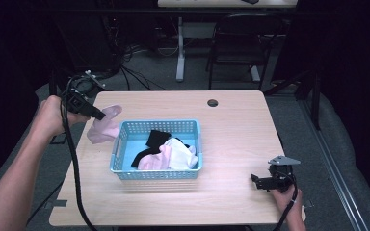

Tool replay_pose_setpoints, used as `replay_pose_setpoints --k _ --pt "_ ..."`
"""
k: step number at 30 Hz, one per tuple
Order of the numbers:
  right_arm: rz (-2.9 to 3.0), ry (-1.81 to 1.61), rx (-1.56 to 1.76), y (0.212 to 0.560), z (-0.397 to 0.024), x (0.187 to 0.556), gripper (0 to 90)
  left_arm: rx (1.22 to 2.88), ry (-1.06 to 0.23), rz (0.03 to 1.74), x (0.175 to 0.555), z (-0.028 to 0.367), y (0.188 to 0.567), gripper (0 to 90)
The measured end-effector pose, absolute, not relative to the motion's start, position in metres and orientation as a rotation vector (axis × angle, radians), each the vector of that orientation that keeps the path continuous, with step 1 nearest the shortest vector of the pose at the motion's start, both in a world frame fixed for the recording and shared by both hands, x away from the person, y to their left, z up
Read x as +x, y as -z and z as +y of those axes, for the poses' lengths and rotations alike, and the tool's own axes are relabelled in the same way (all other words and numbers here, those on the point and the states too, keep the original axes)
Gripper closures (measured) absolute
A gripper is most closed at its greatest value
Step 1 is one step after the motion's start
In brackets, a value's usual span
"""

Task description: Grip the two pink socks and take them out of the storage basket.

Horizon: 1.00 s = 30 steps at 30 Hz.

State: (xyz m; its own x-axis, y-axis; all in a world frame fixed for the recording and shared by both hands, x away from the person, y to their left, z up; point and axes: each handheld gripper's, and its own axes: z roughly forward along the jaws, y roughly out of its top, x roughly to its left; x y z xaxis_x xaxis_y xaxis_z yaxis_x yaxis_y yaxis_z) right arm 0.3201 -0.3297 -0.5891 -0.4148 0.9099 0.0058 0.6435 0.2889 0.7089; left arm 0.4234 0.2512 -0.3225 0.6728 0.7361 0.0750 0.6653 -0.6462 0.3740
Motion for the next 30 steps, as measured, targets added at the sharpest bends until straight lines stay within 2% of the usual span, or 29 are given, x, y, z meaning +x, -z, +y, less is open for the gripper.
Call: replay_pose_setpoints --k 16,30 --pt "2.163 -0.903 1.395 0.589 -0.33 0.32 0.2 2.545 -0.284 1.267 0.429 0.291 0.35 84.7" --pt "2.166 -0.9 1.393 0.589 -0.33 0.32 0.2 2.548 -0.167 1.405 0.44 0.314 0.416 84.7"
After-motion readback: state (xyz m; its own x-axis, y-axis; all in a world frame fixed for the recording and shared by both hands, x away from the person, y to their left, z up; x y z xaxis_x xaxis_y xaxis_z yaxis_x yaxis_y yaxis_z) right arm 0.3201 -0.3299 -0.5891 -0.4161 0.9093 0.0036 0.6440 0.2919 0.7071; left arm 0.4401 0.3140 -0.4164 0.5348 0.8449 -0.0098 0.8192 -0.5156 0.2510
